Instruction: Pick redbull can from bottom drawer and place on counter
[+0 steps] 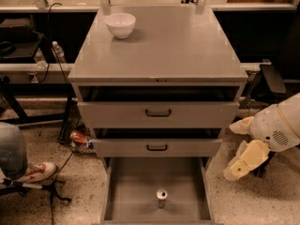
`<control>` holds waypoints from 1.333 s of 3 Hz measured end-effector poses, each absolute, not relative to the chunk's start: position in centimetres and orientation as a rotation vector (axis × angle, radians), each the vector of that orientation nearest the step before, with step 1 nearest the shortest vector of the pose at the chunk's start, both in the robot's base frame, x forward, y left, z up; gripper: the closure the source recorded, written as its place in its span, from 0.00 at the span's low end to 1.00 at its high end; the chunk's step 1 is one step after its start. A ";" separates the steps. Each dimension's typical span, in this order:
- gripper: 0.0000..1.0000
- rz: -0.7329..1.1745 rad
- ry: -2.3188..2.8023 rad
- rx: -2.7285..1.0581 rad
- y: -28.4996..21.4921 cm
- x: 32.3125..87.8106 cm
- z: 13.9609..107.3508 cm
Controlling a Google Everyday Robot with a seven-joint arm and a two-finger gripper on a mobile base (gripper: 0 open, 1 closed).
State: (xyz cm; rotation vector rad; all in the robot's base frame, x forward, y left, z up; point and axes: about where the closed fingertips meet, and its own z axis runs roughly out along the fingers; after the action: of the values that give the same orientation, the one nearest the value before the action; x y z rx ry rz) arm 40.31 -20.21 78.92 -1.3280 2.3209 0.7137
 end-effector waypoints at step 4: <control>0.00 0.784 2.334 -1.080 -20.2 45.2 64.1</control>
Offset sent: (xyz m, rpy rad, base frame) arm 0.0330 -0.0213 -0.1349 0.2476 -0.0187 -0.1504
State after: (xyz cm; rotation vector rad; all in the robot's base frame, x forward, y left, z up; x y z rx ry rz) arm 45.16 -20.19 64.10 -1.0801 2.3344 0.7841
